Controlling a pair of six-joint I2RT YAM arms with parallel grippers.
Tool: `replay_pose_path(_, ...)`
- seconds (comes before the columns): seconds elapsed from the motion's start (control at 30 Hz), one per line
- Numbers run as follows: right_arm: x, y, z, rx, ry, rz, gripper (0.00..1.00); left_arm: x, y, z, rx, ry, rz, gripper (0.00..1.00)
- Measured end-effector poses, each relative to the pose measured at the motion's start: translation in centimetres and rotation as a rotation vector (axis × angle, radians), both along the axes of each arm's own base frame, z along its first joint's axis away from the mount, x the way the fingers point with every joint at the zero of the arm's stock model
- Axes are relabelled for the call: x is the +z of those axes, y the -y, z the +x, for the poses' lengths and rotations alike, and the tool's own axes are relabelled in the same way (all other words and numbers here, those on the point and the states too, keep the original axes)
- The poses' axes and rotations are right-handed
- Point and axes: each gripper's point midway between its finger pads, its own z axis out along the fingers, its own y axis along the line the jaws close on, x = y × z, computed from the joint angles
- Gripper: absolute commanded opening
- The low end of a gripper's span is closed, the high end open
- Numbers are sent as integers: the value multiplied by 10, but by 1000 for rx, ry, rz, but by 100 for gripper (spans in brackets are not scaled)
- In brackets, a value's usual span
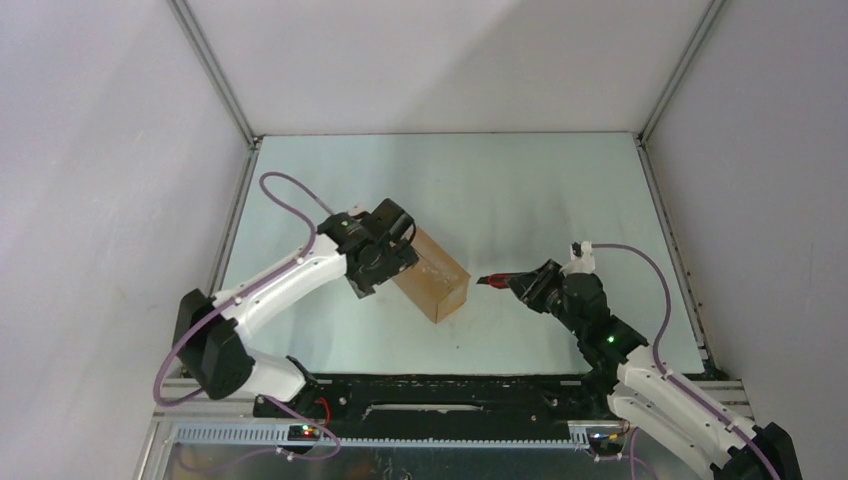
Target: Unpack the express box
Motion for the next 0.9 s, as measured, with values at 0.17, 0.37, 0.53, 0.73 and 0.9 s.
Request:
replay_pose_path(0.17,-7,-3,-15,17,-22,7,0,-5,11,9,2,-8,-4,100)
replay_pose_path(0.37,-15,-15,-26,51,-49,5,0,-4,29,10,-26,-10,-54,99)
replay_pose_path(0.53,-23,-29,-34,90,-73,-8,0,-9,46,8,-41,-31,-100,99)
replay_pose_path(0.73,-34,-35,-33,102,-94,-36,0,-8,56,11,-33,-28,-146,94)
replay_pose_path(0.9,-27,-38,-17,98,-81,-76,0,-21,49,4,9,-63,-132,95)
